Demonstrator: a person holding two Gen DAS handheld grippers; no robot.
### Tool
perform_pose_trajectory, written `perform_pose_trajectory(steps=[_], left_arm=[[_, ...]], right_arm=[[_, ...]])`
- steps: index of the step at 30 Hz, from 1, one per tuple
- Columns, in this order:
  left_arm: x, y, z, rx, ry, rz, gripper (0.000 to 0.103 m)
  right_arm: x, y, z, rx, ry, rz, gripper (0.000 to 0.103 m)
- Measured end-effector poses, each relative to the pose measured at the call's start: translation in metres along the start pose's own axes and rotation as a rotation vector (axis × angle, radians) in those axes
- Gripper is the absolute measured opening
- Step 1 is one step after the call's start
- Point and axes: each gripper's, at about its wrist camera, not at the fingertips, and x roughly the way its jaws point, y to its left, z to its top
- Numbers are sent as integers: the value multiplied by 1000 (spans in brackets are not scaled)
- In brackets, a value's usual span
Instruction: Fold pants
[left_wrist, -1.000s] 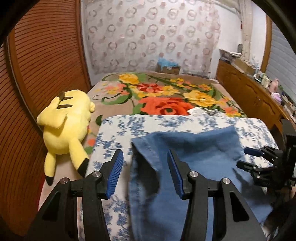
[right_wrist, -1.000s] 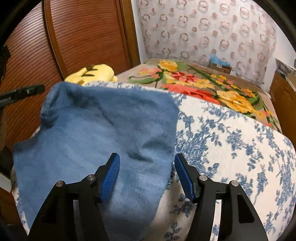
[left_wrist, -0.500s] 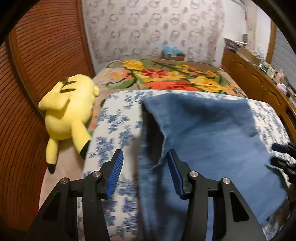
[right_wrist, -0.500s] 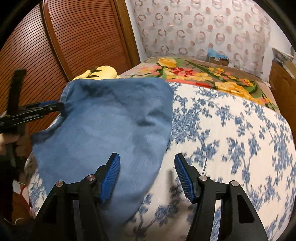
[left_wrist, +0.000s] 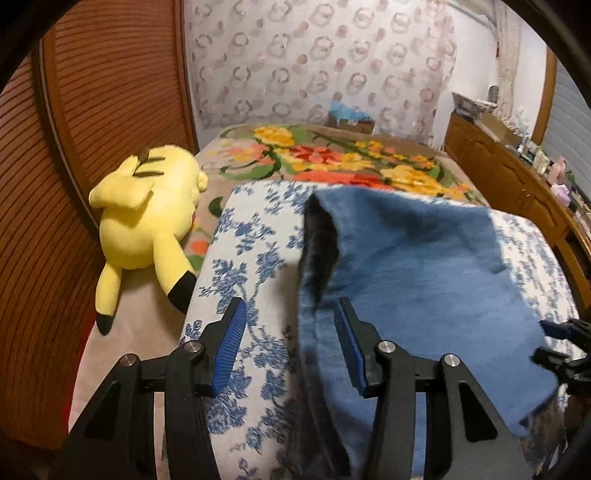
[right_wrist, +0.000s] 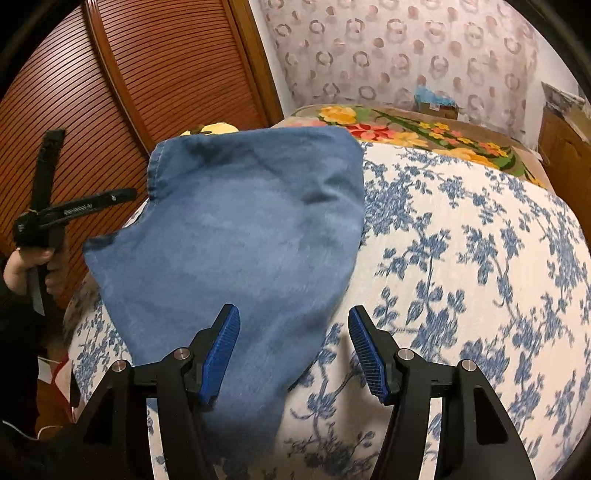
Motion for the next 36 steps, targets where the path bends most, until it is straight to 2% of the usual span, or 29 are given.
perform_pose_trajectory(steps=[10, 18, 21, 31, 36], left_arm=[[-35, -39, -9, 66, -51, -98, 51], [-39, -64, -21, 102, -37, -150, 51], [-38, -71, -24, 112, -27, -159, 51], [-26, -86, -41, 131, 26, -194, 51], [-11, -92, -58, 140, 75, -201, 51]], right_arm=[[0, 12, -18, 31, 18, 2, 63], [3, 14, -22, 32, 6, 11, 63], [3, 15, -23, 29, 6, 28, 54], [8, 18, -25, 51, -1, 72, 39], [4, 14, -24, 69, -27, 93, 23]])
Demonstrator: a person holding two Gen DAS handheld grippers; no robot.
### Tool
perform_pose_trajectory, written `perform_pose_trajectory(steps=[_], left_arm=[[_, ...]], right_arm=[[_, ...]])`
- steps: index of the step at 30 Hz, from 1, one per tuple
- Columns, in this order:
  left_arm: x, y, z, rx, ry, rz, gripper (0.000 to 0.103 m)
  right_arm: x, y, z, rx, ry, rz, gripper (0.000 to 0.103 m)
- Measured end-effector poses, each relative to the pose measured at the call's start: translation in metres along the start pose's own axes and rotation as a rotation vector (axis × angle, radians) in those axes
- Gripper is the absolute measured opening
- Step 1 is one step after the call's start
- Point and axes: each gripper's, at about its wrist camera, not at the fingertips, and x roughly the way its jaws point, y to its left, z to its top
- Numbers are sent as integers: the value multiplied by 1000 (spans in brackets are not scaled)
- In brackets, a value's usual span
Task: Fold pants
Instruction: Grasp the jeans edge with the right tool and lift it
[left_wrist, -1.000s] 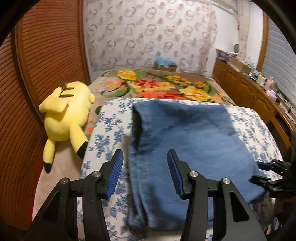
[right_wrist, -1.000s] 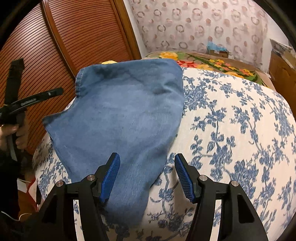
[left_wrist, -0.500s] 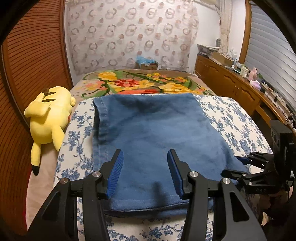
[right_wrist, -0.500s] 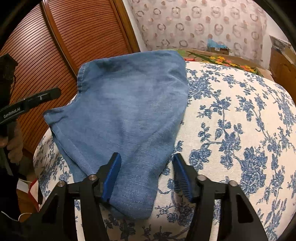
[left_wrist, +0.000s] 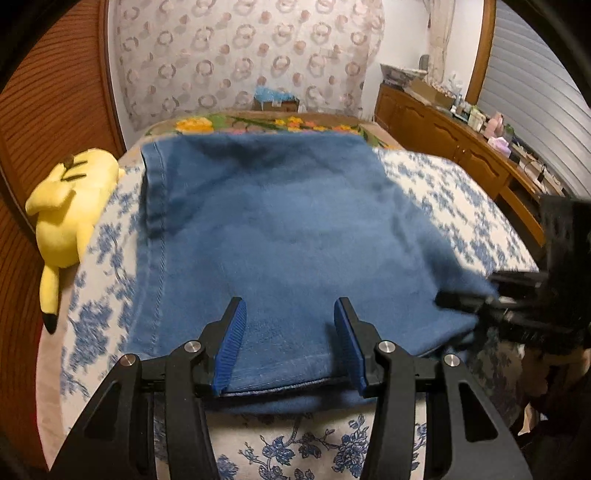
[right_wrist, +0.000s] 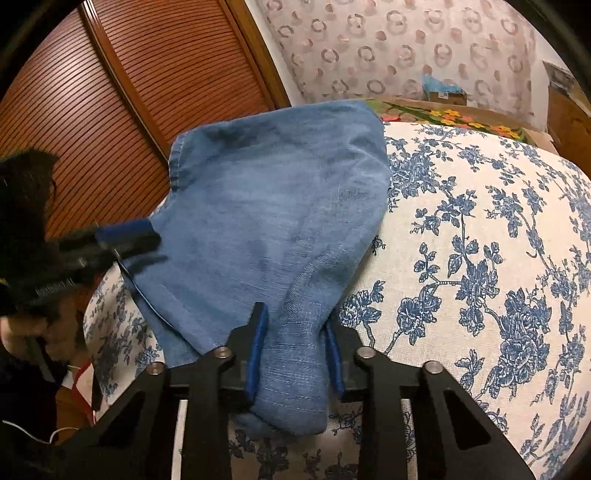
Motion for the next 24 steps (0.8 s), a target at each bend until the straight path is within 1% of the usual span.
perform_pose_trajectory(steps=[5, 11, 16, 20, 24], left_arm=[[4, 1, -11, 8, -5, 11, 51], [2, 8, -13, -10, -16, 4, 51], [-11, 33, -11, -66, -33, 30, 51], [-32, 58, -11, -108, -73, 66, 51], [-53, 80, -13, -152, -111, 102, 51]], right_arm=[[-12, 1, 5, 0, -48, 27, 17], [-30, 11, 22, -42, -112, 36, 15], [-35, 28, 40, -95, -155, 53, 15], [-31, 50, 55, -158, -176, 76, 14], [-15, 73, 70, -210, -180, 114, 14]])
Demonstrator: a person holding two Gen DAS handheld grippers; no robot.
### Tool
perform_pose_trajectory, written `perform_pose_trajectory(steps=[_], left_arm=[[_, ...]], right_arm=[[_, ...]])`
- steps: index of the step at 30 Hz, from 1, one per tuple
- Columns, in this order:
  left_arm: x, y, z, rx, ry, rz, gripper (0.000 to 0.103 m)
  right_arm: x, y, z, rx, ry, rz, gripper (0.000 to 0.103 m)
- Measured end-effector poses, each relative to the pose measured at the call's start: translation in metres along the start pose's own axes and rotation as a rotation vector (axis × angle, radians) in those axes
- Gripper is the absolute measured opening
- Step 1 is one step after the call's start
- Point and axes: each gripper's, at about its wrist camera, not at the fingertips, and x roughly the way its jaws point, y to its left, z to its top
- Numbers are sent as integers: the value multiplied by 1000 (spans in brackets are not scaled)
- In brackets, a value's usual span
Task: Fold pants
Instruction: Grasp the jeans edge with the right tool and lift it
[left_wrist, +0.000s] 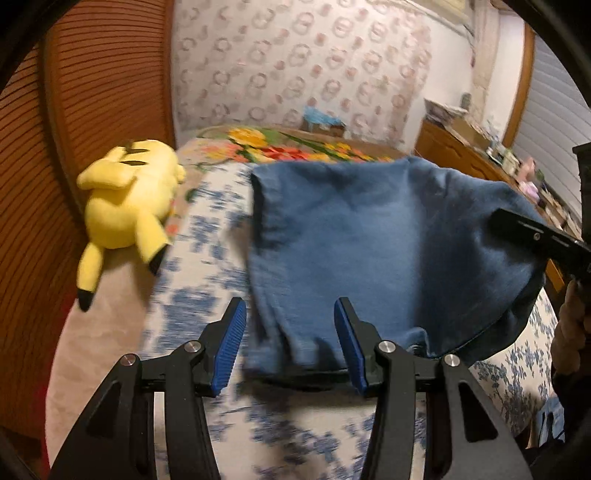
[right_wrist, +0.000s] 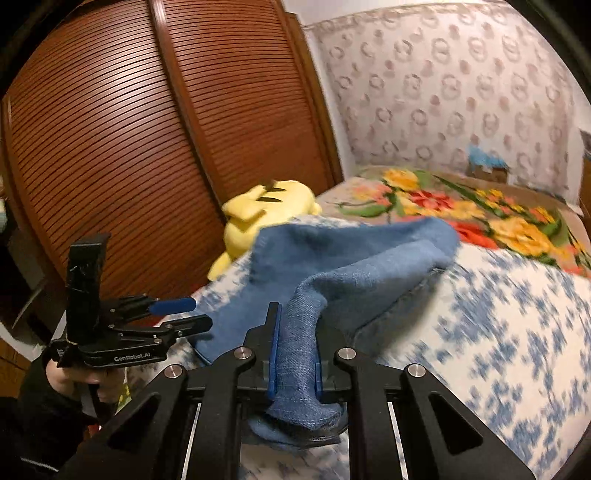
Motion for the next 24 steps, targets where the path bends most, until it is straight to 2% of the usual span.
perform_pose_trajectory(steps=[9, 14, 17, 20, 22, 24], left_arm=[[-39, 57, -4, -90, -70, 97, 51], [-50, 84, -8, -137, -88, 141, 51], [-55, 94, -9, -155, -98, 159, 51], [-58, 98, -11, -164, -104, 167, 51], [-58, 98, -12, -162, -104, 168, 51], [-56, 98, -11, -159, -105, 163, 51]], right_arm=[[74, 55, 26, -120, 51, 133, 13], [122, 87, 16, -201, 148, 225, 13], [151, 94, 1, -216, 216, 224, 13], [165, 89, -2, -191, 228, 207, 13], [166, 85, 5, -169, 223, 210, 19], [160, 85, 8, -160, 218, 206, 31]])
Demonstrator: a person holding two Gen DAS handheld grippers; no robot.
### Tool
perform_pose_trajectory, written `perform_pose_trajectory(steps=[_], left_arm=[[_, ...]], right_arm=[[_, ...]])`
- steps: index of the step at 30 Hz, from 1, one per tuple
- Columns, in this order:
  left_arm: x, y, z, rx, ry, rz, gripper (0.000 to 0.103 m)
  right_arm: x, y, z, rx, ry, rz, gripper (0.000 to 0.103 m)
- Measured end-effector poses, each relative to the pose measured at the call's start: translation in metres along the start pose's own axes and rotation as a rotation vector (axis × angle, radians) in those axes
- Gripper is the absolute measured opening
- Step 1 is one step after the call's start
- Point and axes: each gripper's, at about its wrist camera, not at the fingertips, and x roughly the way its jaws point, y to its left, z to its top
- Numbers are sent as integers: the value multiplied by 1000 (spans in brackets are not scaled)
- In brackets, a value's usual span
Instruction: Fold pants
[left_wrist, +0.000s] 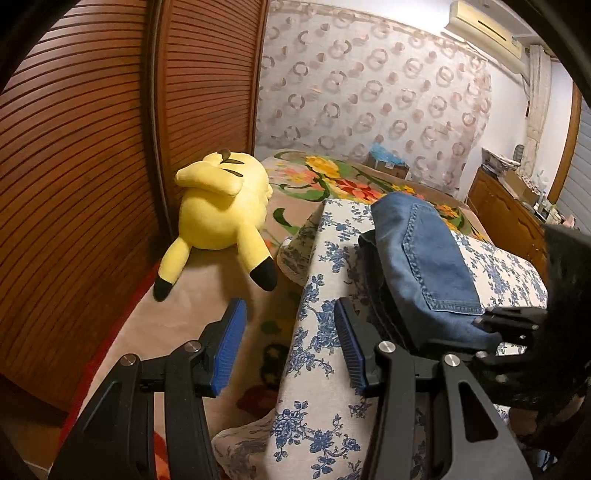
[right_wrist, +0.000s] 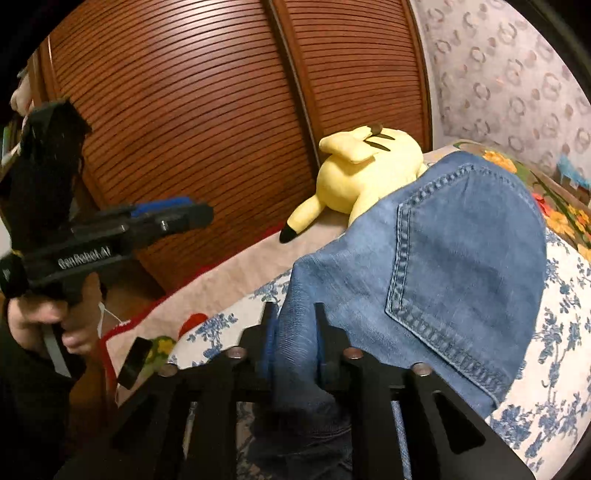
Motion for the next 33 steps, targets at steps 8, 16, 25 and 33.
perform_pose_trajectory(steps=[8, 16, 25, 33], left_arm=[[3, -28, 11, 49, -8, -47, 51], [9, -66, 25, 119, -5, -110, 51], [24, -92, 20, 166, 48, -134, 51], [39, -92, 10, 163, 104, -118, 51]], right_arm=[[-38, 3, 0, -15, -88, -74, 47], [-64, -25, -5, 26, -125, -190, 50], [-40, -28, 5, 55, -102, -248, 54], [-15, -49, 20, 80, -74, -262, 57]])
